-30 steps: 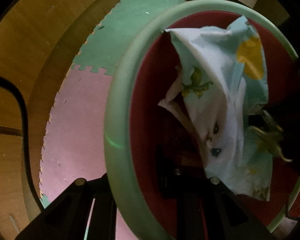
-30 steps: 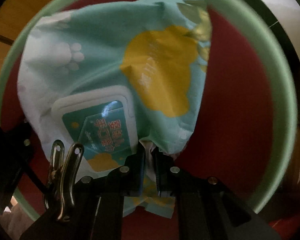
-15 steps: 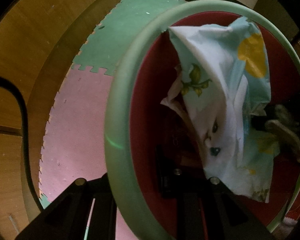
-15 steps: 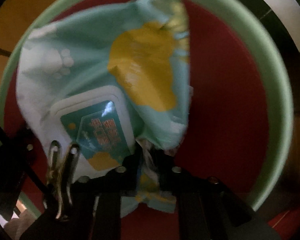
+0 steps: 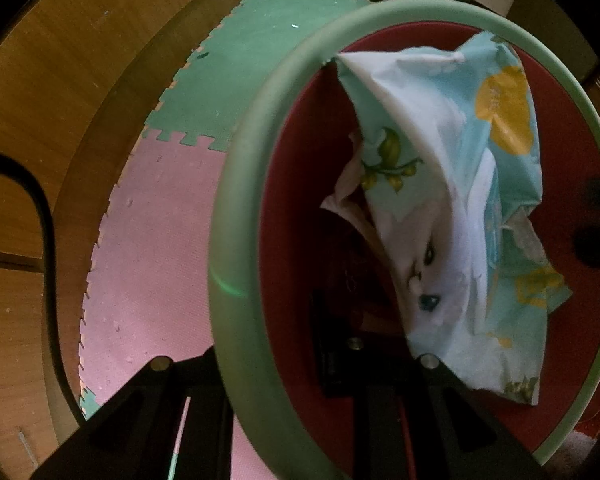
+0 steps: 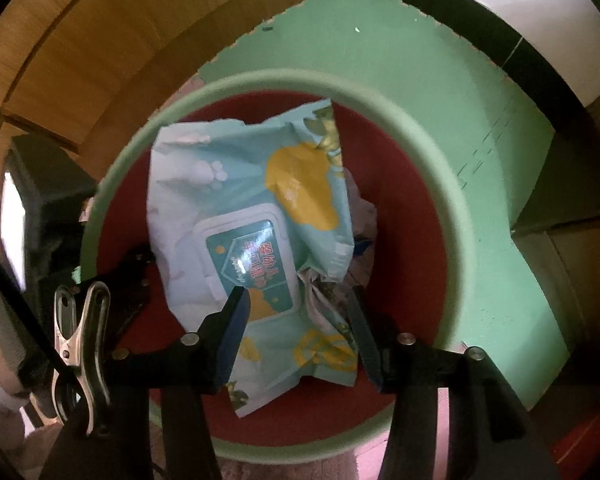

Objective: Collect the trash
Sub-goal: 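Move the right gripper back to the clear plastic bag on the nightstand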

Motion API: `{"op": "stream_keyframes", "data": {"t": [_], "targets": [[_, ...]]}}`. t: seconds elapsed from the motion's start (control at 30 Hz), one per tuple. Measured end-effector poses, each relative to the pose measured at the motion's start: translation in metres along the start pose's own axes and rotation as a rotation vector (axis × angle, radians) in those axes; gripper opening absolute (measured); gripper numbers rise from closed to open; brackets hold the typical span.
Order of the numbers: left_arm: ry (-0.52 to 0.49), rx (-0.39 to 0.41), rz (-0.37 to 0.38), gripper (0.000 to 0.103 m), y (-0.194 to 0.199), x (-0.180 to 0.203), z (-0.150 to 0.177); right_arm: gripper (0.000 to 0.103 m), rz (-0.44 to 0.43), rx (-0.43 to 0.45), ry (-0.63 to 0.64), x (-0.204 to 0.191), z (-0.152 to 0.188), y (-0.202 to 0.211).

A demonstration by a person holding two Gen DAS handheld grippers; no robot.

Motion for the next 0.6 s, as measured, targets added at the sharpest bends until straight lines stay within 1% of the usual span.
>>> {"op": "stream_keyframes", "data": {"t": [0.2,0.33,0.6], "targets": [[-0.005,-0.002,-0.002,0.017,0.0,0.0,0.0,0.052,-0.01,0.032,-0.019,0.002,0.005,0.019],[-0.008,-0.004,-0.004,0.017,-0.001,0.0,0.0,0.052,-0.006,0.064,-0.035,0.016,-0.003,0.03],[-0.011,-0.007,-0.009,0.017,0.0,-0.001,0.002,0.052,0.011,0.135,-0.078,0.038,-0.015,0.07]]}}
Point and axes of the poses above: each gripper's, at about its wrist camera, not at the fingertips, and y roughly against the way its jaws point, x to its right, z to its underside, the point moved 10 cm from there along -y, roughly the way its jaws point, and after that the axes turned 7 degrees about x, right-handed, at the moved point
